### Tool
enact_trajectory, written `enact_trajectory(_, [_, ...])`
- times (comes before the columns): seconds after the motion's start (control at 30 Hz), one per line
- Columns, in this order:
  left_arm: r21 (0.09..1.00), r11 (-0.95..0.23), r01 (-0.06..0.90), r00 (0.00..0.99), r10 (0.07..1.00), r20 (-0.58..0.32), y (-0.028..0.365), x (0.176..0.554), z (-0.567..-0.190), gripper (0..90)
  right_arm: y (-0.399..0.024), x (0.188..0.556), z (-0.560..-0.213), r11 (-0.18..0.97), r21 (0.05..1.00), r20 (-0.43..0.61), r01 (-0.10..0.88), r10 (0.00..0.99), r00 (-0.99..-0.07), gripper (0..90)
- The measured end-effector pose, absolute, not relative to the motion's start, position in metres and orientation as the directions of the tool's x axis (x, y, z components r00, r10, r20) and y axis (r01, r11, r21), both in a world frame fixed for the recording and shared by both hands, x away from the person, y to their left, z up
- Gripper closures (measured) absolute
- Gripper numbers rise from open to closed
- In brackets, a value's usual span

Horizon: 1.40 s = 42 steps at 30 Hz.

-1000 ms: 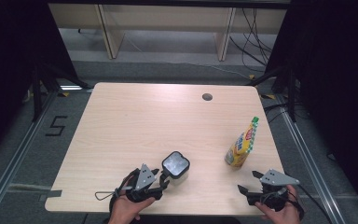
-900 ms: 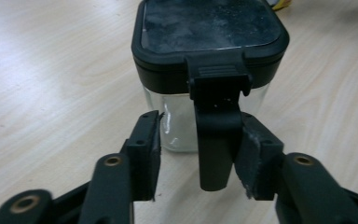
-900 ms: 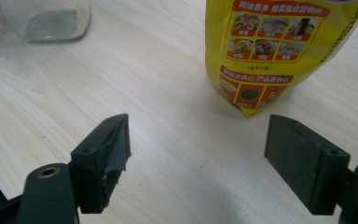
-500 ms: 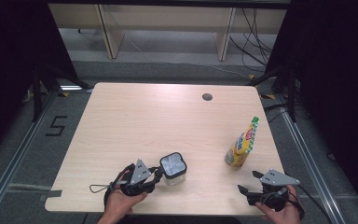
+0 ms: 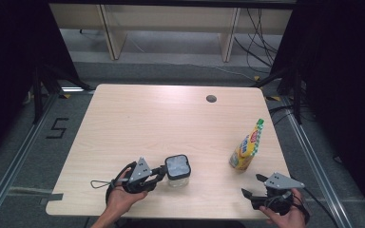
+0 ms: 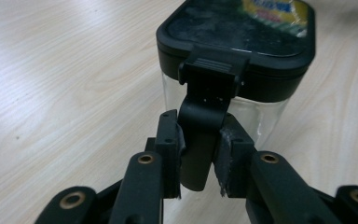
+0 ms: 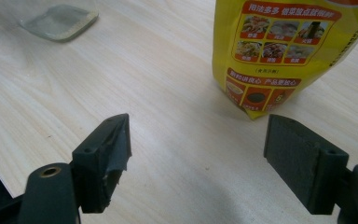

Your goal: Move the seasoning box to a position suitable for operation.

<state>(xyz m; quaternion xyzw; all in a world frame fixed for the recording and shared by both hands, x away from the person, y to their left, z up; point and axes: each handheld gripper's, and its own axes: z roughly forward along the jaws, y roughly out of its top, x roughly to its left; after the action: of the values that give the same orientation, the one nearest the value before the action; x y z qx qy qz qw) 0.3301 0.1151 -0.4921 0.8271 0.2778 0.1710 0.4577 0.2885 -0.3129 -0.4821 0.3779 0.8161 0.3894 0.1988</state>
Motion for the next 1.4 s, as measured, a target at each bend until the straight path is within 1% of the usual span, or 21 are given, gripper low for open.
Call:
enact_trajectory(0.13, [0.843,-0.45,0.296,0.807,0.59,0.031,0.11,0.332,-0.496,72.8,-0.313,0.289,-0.482,0.409,0.786,-0.03,0.463,0.774,-0.633,24.0])
enact_trajectory(0.2, [0.843,-0.461,0.278,0.81,0.585,0.052,0.105,0.332,-0.496,72.8,-0.313,0.288,-0.482,0.411,0.786,-0.032,0.461,0.772,-0.634,24.0])
enact_trajectory(0.33, [0.833,-0.479,0.279,0.833,0.551,0.038,0.095,0.328,-0.494,72.8,-0.313,0.288,-0.482,0.412,0.786,-0.032,0.462,0.773,-0.634,24.1])
enact_trajectory(0.43, [0.832,-0.495,0.252,0.855,0.516,0.048,0.086,0.323,-0.494,72.8,-0.313,0.289,-0.482,0.411,0.785,-0.031,0.462,0.772,-0.634,24.1])
enact_trajectory(0.5, [0.835,-0.493,0.244,0.868,0.496,0.039,0.079,0.32,-0.494,72.8,-0.314,0.288,-0.482,0.411,0.786,-0.03,0.462,0.771,-0.636,24.1])
enact_trajectory(0.6, [0.836,-0.494,0.239,0.874,0.484,0.036,0.079,0.321,-0.494,72.8,-0.314,0.288,-0.482,0.415,0.785,-0.032,0.461,0.77,-0.638,24.1])
enact_trajectory(0.63, [0.825,-0.516,0.232,0.884,0.466,0.043,0.081,0.322,-0.493,72.8,-0.313,0.288,-0.482,0.413,0.786,-0.032,0.461,0.771,-0.636,24.0])
enact_trajectory(0.8, [0.833,-0.505,0.226,0.867,0.494,0.065,0.087,0.329,-0.494,72.8,-0.313,0.288,-0.482,0.416,0.783,-0.03,0.462,0.768,-0.64,24.1])
enact_trajectory(0.83, [0.834,-0.497,0.242,0.863,0.503,0.049,0.087,0.33,-0.494,72.8,-0.312,0.288,-0.482,0.415,0.784,-0.03,0.462,0.768,-0.64,24.1])
enact_trajectory(1.03, [0.839,-0.483,0.252,0.861,0.508,0.033,0.087,0.331,-0.495,72.4,-0.312,0.289,-0.483,0.422,0.783,-0.034,0.457,0.763,-0.646,24.1])
enact_trajectory(1.07, [0.837,-0.485,0.253,0.857,0.513,0.038,0.087,0.331,-0.495,71.0,-0.312,0.289,-0.483,0.426,0.782,-0.034,0.454,0.757,-0.652,24.1])
enact_trajectory(1.1, [0.837,-0.484,0.254,0.855,0.517,0.039,0.088,0.331,-0.495,66.9,-0.311,0.288,-0.483,0.42,0.781,-0.022,0.463,0.759,-0.65,24.1])
enact_trajectory(1.13, [0.835,-0.484,0.263,0.855,0.517,0.031,0.088,0.331,-0.494,63.4,-0.311,0.288,-0.482,0.425,0.786,-0.04,0.45,0.76,-0.649,24.1])
enact_trajectory(1.17, [0.833,-0.482,0.27,0.848,0.53,0.031,0.09,0.329,-0.491,54.8,-0.311,0.289,-0.482,0.426,0.786,-0.038,0.448,0.756,-0.653,24.0])
enact_trajectory(1.2, [0.833,-0.482,0.27,0.848,0.53,0.031,0.09,0.329,-0.491,50.2,-0.311,0.289,-0.482,0.426,0.786,-0.038,0.448,0.756,-0.653,24.0])
enact_trajectory(1.23, [0.835,-0.481,0.269,0.849,0.528,0.031,0.091,0.329,-0.49,50.2,-0.311,0.288,-0.483,0.424,0.786,-0.037,0.449,0.758,-0.652,24.1])
enact_trajectory(1.27, [0.832,-0.486,0.267,0.848,0.529,0.036,0.093,0.328,-0.487,45.9,-0.311,0.287,-0.483,0.417,0.784,-0.028,0.46,0.763,-0.645,24.1])
enact_trajectory(1.3, [0.826,-0.49,0.279,0.845,0.535,0.032,0.096,0.326,-0.483,41.8,-0.313,0.289,-0.484,0.429,0.784,-0.038,0.45,0.756,-0.654,24.1])
enact_trajectory(1.37, [0.829,-0.489,0.271,0.843,0.536,0.041,0.101,0.325,-0.477,37.3,-0.314,0.289,-0.484,0.424,0.782,-0.028,0.457,0.756,-0.653,24.0])
enact_trajectory(1.4, [0.834,-0.473,0.284,0.836,0.548,0.026,0.104,0.325,-0.475,35.4,-0.315,0.289,-0.484,0.419,0.781,-0.023,0.464,0.761,-0.649,24.0])
